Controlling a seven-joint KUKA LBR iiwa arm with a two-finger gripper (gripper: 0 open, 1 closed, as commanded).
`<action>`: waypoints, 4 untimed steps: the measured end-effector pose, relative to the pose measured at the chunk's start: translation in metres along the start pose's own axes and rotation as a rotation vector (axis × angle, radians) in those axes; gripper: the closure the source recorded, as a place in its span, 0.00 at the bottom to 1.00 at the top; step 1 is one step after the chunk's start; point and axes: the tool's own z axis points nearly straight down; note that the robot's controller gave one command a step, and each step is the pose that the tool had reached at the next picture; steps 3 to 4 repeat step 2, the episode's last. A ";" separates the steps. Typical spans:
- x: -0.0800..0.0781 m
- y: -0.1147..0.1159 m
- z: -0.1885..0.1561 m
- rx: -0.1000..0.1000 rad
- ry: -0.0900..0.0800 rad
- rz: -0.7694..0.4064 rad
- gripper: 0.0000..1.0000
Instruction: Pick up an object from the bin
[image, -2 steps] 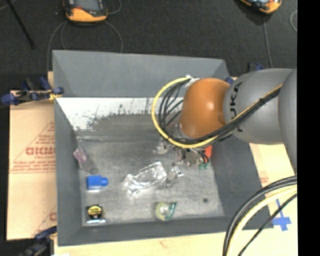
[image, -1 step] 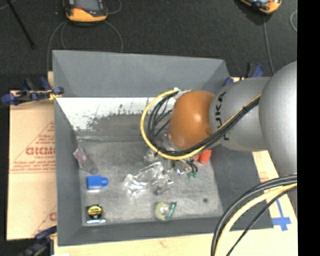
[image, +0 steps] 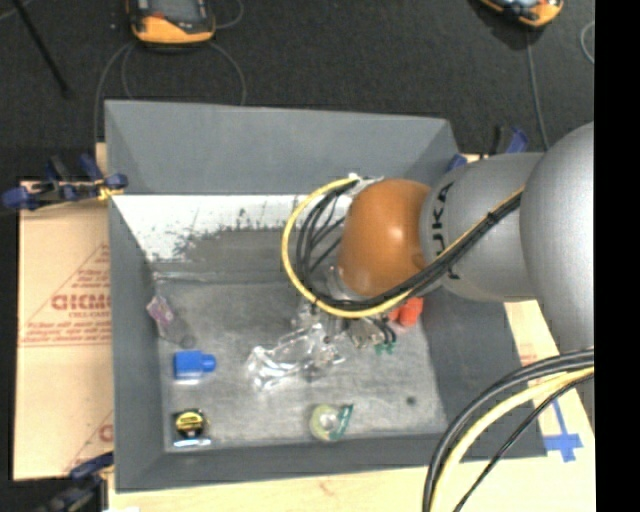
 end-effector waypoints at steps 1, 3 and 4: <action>-0.013 0.006 -0.086 0.003 0.003 -0.009 1.00; -0.020 -0.011 -0.188 0.004 0.002 -0.018 1.00; -0.020 -0.011 -0.188 0.004 0.002 -0.018 1.00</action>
Offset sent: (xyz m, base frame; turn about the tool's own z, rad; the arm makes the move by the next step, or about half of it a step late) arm 0.0075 0.0113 0.0816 -0.0073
